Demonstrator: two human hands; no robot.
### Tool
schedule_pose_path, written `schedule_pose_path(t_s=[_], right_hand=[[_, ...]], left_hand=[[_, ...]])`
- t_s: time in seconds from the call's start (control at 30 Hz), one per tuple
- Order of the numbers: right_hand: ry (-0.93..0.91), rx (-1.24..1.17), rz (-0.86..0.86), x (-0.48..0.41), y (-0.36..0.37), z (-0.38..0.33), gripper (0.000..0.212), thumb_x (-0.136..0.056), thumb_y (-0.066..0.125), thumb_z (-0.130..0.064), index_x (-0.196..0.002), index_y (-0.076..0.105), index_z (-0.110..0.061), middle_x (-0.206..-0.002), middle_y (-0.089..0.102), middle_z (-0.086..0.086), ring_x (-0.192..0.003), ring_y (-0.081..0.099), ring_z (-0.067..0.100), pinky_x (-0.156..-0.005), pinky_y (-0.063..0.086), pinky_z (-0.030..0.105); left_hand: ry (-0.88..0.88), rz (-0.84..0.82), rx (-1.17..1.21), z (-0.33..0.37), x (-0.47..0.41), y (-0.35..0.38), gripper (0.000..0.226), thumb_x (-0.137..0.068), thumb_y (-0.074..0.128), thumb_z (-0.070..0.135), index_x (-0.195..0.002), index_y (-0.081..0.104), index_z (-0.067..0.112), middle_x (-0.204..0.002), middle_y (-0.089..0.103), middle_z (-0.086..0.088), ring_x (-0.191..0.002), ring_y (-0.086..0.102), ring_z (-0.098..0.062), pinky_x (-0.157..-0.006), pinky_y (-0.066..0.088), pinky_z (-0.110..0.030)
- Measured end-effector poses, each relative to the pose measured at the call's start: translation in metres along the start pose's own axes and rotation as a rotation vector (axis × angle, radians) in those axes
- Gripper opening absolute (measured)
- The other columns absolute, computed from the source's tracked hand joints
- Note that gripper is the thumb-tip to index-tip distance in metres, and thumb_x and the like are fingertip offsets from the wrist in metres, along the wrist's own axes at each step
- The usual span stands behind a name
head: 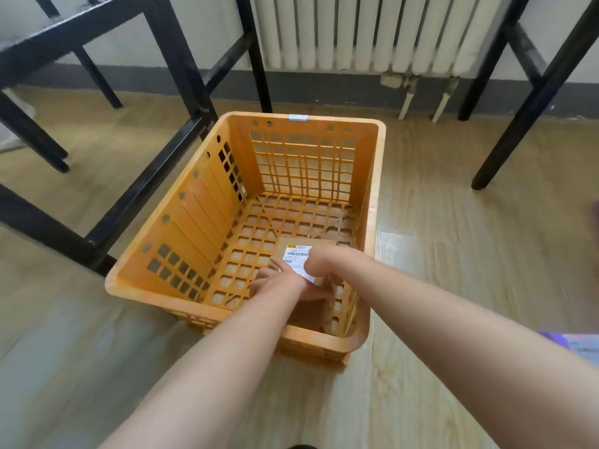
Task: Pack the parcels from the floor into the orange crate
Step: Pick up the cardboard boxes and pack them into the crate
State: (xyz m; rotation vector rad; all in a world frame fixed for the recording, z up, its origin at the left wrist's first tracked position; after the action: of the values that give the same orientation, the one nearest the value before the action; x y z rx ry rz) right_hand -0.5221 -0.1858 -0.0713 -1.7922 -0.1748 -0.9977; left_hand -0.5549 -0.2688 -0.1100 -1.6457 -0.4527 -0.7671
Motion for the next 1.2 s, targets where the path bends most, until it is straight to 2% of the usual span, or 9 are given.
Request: schedule_pose_path(t_s=[0.13,0.3,0.43,0.57,0.7,0.8,0.97,1.03,1.2], right_hand=[[0.018,0.115,-0.072,0.004,0.013,0.003,0.037,-0.088,0.055,-0.013,-0.125,0.055,-0.008,-0.124,0.058,0.010,-0.102,0.055,0.026,-0.089,0.046,0.034],[-0.010,0.303,-0.023,0.006,0.008,0.001,0.037,-0.093,0.051,-0.021,-0.130,0.052,-0.014,-0.111,0.059,0.005,-0.104,0.056,0.021,-0.085,0.044,0.026],[-0.049,0.396,-0.042,0.005,0.010,-0.002,0.035,-0.091,0.056,-0.026,-0.125,0.050,-0.020,-0.078,0.046,0.003,-0.091,0.051,0.020,-0.083,0.047,0.029],[-0.071,0.420,-0.019,0.004,0.008,-0.004,0.042,-0.088,0.059,-0.026,-0.127,0.044,-0.025,-0.073,0.043,0.004,-0.084,0.049,0.022,-0.084,0.049,0.031],[-0.073,0.403,0.048,0.006,0.005,-0.004,0.026,-0.089,0.055,-0.021,-0.112,0.043,-0.024,-0.086,0.054,0.007,-0.092,0.054,0.027,-0.092,0.049,0.036],[-0.070,0.378,0.140,0.008,-0.002,-0.003,0.034,-0.092,0.048,-0.017,-0.125,0.051,-0.008,-0.116,0.060,0.013,-0.108,0.058,0.030,-0.097,0.048,0.040],[-0.127,0.407,0.100,0.012,0.000,-0.002,0.045,-0.095,0.044,-0.020,-0.139,0.037,-0.016,-0.128,0.052,0.015,-0.118,0.052,0.032,-0.098,0.045,0.044],[-0.133,0.437,0.095,0.012,0.001,-0.004,0.047,-0.096,0.043,-0.021,-0.142,0.038,-0.021,-0.119,0.053,0.012,-0.115,0.052,0.030,-0.093,0.046,0.042],[-0.118,0.370,0.037,0.008,0.005,-0.005,0.040,-0.097,0.038,-0.022,-0.135,0.050,-0.020,-0.075,0.042,0.003,-0.088,0.050,0.023,-0.075,0.043,0.031]], left_hand=[[-0.008,-0.011,-0.039,0.005,0.004,0.005,0.134,-0.061,0.067,0.073,-0.148,-0.017,0.016,-0.147,0.013,-0.025,-0.135,0.023,-0.046,-0.108,0.033,-0.054],[0.003,-0.019,-0.053,0.009,0.004,0.007,0.116,-0.071,0.066,0.063,-0.149,-0.009,0.023,-0.146,0.011,-0.026,-0.132,0.025,-0.046,-0.105,0.036,-0.053],[0.026,0.000,-0.076,0.014,0.007,0.011,0.101,-0.075,0.067,0.054,-0.146,0.002,0.027,-0.145,0.010,-0.026,-0.130,0.026,-0.047,-0.102,0.039,-0.055],[0.036,0.015,-0.085,0.017,0.006,0.012,0.098,-0.076,0.069,0.049,-0.145,0.003,0.029,-0.142,0.013,-0.026,-0.128,0.029,-0.046,-0.101,0.040,-0.055],[0.024,0.034,-0.038,0.016,0.003,0.008,0.103,-0.073,0.068,0.055,-0.145,-0.001,0.031,-0.143,0.015,-0.026,-0.128,0.031,-0.047,-0.100,0.042,-0.052],[0.042,0.037,0.014,0.018,0.005,0.007,0.107,-0.069,0.067,0.062,-0.145,0.001,0.029,-0.141,0.017,-0.026,-0.128,0.032,-0.045,-0.099,0.041,-0.051],[0.129,0.088,-0.115,0.027,0.013,0.009,0.100,-0.070,0.061,0.062,-0.144,0.002,0.027,-0.139,0.011,-0.027,-0.127,0.027,-0.051,-0.099,0.041,-0.055],[0.111,0.021,-0.122,0.026,0.014,0.015,0.098,-0.072,0.055,0.065,-0.144,0.005,0.021,-0.139,0.013,-0.024,-0.127,0.029,-0.047,-0.100,0.042,-0.050],[0.084,-0.077,-0.168,0.021,0.010,0.019,0.088,-0.084,0.049,0.061,-0.141,0.006,0.010,-0.141,0.018,-0.023,-0.132,0.030,-0.037,-0.108,0.034,-0.041]])
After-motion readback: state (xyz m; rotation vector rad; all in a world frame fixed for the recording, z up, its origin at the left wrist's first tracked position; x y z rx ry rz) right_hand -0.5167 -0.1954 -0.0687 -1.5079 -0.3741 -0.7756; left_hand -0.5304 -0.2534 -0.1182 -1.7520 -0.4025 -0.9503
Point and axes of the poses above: each hand's wrist, its own x-axis away from the middle knuckle, its own y-axis out of the palm, z = x × y, the point moved 6 cm from there along -x, towards the middle knuckle
